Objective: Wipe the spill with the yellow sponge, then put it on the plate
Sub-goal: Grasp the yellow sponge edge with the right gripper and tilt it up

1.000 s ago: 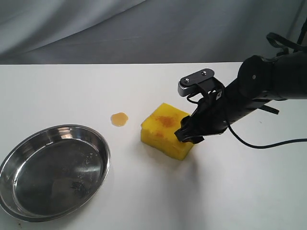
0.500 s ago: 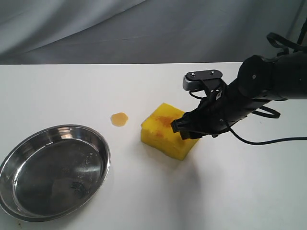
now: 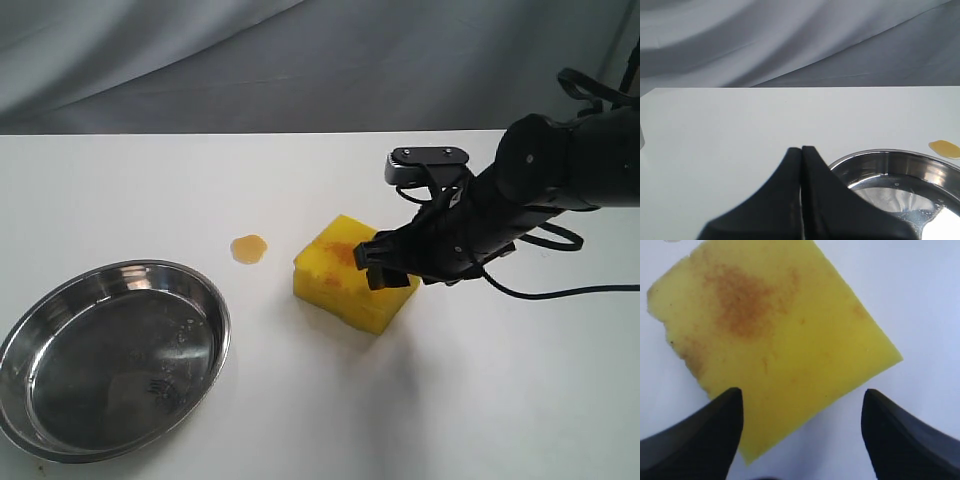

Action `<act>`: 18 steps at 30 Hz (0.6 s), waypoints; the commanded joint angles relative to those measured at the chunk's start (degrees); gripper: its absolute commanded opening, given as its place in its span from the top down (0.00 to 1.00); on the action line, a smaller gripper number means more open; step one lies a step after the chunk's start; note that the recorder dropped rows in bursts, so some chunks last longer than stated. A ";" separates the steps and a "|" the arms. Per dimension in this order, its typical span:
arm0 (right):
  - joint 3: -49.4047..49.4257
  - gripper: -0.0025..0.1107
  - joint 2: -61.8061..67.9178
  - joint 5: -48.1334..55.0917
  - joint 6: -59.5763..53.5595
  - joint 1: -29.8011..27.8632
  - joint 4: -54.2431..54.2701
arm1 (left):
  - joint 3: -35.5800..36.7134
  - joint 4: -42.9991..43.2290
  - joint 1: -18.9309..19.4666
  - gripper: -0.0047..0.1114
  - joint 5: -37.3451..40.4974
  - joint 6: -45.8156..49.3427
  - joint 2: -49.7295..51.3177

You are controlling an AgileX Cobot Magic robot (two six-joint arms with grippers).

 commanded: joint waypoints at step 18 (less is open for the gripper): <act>-0.32 0.49 5.73 -2.44 0.33 0.08 6.49 | 0.26 0.24 -0.37 0.96 0.08 -0.27 -0.14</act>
